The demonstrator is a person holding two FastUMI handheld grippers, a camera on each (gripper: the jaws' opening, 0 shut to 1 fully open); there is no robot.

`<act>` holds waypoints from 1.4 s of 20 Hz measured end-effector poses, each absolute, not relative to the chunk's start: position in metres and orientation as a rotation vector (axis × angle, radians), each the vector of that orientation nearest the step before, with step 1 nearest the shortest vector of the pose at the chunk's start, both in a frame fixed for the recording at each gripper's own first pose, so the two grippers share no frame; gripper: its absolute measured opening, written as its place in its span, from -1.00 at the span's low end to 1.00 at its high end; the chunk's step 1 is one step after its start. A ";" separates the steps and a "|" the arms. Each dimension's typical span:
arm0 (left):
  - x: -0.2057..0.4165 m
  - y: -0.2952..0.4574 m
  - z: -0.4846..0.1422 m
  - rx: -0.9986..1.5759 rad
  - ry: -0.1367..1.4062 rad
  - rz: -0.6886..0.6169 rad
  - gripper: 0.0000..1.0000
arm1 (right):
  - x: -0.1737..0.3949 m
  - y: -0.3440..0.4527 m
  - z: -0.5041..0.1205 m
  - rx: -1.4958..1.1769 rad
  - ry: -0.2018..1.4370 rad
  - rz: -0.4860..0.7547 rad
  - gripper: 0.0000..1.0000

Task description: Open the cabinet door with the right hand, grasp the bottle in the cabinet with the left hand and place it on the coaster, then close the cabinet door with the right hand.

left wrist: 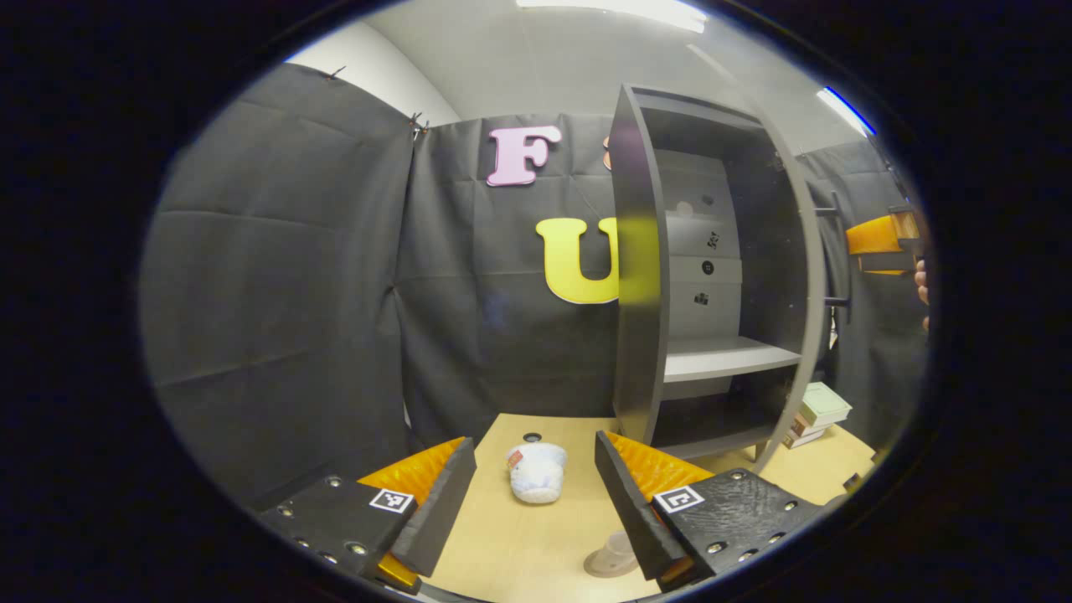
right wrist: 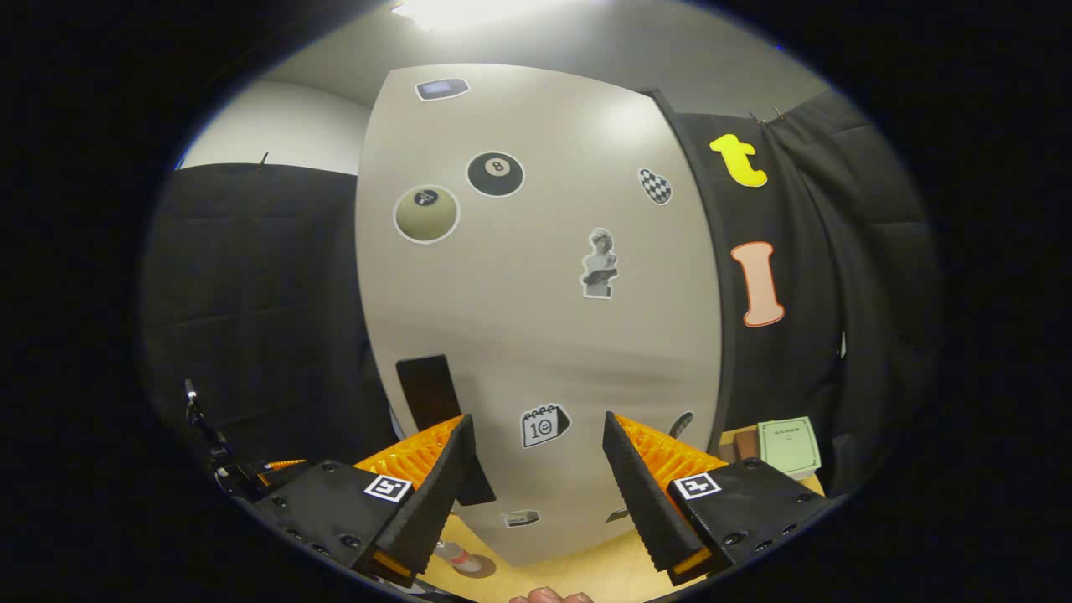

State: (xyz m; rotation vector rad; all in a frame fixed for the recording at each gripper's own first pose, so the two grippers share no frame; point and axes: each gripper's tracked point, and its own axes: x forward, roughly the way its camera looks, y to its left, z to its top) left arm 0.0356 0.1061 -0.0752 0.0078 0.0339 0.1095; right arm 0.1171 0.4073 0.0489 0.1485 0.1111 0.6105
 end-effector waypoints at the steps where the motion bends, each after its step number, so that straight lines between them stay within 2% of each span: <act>1: 0.035 0.108 -0.077 -0.003 0.042 0.115 0.76 | 0.118 0.408 0.051 0.146 0.112 0.601 0.94; 6: 0.039 0.110 -0.077 -0.039 0.048 0.121 0.75 | 0.133 0.363 0.048 0.099 0.103 0.460 0.94; 13: 0.029 0.102 -0.031 0.018 -0.003 0.132 0.77 | 0.141 0.293 0.031 0.051 0.117 0.386 0.96; 22: 0.003 0.029 0.044 -0.063 -0.109 -0.010 0.73 | 0.134 0.225 0.064 -0.010 -0.027 0.281 0.96; 27: -0.005 -0.016 0.063 -0.140 -0.100 -0.086 0.77 | 0.125 0.200 0.062 -0.006 -0.028 0.294 0.96; 28: -0.007 -0.019 0.065 -0.140 -0.103 -0.085 0.75 | 0.124 0.193 0.062 -0.009 -0.031 0.290 0.87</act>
